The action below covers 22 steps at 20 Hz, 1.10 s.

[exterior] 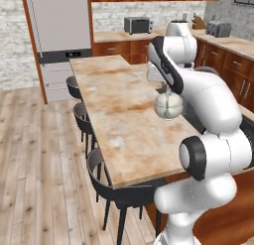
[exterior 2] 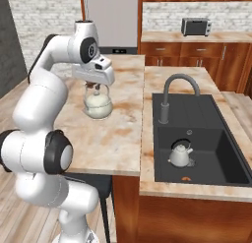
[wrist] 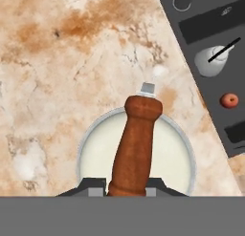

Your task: Pick the kettle and kettle and place them in the sink. Then turn on the water.

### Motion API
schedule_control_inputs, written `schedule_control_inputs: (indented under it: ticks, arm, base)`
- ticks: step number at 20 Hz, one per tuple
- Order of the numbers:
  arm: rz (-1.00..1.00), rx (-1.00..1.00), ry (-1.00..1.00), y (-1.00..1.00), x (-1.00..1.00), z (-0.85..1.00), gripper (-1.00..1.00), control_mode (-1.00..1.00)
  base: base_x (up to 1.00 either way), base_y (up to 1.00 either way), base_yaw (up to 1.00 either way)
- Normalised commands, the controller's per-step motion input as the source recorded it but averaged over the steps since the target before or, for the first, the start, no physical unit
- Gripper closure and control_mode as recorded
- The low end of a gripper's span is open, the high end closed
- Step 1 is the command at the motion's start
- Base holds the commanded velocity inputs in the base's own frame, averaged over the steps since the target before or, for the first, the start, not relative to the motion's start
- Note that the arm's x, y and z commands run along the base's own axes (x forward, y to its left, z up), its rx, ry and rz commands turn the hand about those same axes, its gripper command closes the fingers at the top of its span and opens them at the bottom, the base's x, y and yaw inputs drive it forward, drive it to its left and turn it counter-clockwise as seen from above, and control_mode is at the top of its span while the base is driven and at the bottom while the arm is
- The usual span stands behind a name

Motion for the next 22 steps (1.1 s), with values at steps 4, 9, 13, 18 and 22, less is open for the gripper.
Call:
schedule_control_inputs:
  ticks: [4, 9, 13, 18, 22]
  arm:
    - [0.22, 0.0, 0.0, 0.0, -0.59, -0.04, 1.0, -1.0]
    - [0.23, 0.01, 0.0, -0.01, -0.56, -0.05, 1.0, -1.0]
    - [0.18, 0.0, 0.0, 0.0, -0.46, -0.07, 1.0, -1.0]
    - [0.08, 0.0, 0.0, 0.0, -0.46, -0.04, 1.0, -1.0]
    - [0.0, 0.0, 0.0, 0.0, 0.0, 0.0, 1.0, 1.0]
  base:
    - [0.0, 0.0, 0.0]
    - [0.0, 0.0, 0.0]
    - [0.0, 0.0, 0.0]
    - [0.0, 0.0, 0.0]
    - [-0.44, -0.12, 0.03]
